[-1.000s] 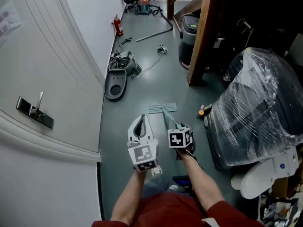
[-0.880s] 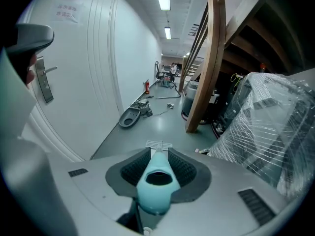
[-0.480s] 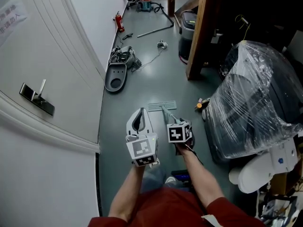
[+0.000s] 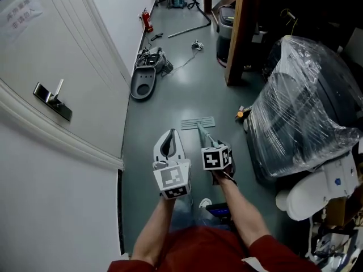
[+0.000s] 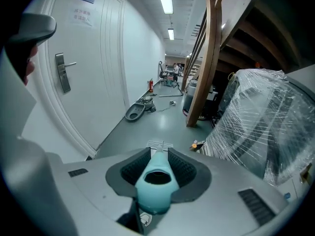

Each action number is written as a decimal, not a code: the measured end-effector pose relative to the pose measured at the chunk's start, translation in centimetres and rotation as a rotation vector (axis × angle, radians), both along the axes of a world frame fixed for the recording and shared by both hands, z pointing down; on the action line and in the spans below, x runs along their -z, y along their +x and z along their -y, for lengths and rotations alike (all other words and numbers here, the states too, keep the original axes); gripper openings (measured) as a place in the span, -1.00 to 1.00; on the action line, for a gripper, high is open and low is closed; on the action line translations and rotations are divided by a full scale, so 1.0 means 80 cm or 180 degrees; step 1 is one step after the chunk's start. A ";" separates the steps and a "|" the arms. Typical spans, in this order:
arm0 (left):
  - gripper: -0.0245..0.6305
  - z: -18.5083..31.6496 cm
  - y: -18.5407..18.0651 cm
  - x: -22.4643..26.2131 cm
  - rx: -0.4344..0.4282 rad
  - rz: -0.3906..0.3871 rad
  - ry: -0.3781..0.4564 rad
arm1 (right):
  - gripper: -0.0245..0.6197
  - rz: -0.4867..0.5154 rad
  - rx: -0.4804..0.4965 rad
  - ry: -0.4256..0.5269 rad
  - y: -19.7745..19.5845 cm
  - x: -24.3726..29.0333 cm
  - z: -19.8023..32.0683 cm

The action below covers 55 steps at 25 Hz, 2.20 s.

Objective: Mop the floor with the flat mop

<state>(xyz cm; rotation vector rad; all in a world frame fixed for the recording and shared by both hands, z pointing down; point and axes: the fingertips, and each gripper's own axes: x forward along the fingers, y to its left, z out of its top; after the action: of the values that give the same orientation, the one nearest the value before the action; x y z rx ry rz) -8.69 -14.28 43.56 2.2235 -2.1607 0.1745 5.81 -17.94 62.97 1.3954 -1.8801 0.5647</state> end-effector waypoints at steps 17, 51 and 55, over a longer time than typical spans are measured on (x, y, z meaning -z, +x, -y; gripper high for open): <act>-0.88 -0.135 -0.030 0.002 -0.0081 -0.0053 -0.0040 | -0.55 -0.0115 -0.0105 -0.0075 -0.022 -0.006 -0.141; -0.88 -0.295 0.058 -0.021 -0.0196 0.0100 -0.0098 | -0.56 0.0227 -0.0240 -0.0188 0.072 -0.001 -0.332; -0.88 -0.315 0.071 -0.023 -0.0157 0.0104 -0.0109 | -0.55 0.0224 -0.0198 -0.0177 0.082 0.001 -0.349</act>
<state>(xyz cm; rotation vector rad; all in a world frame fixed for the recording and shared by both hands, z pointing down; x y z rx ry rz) -3.00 10.90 45.37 2.2727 -2.1031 0.2492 12.34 9.99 62.91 1.4185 -1.8668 0.6998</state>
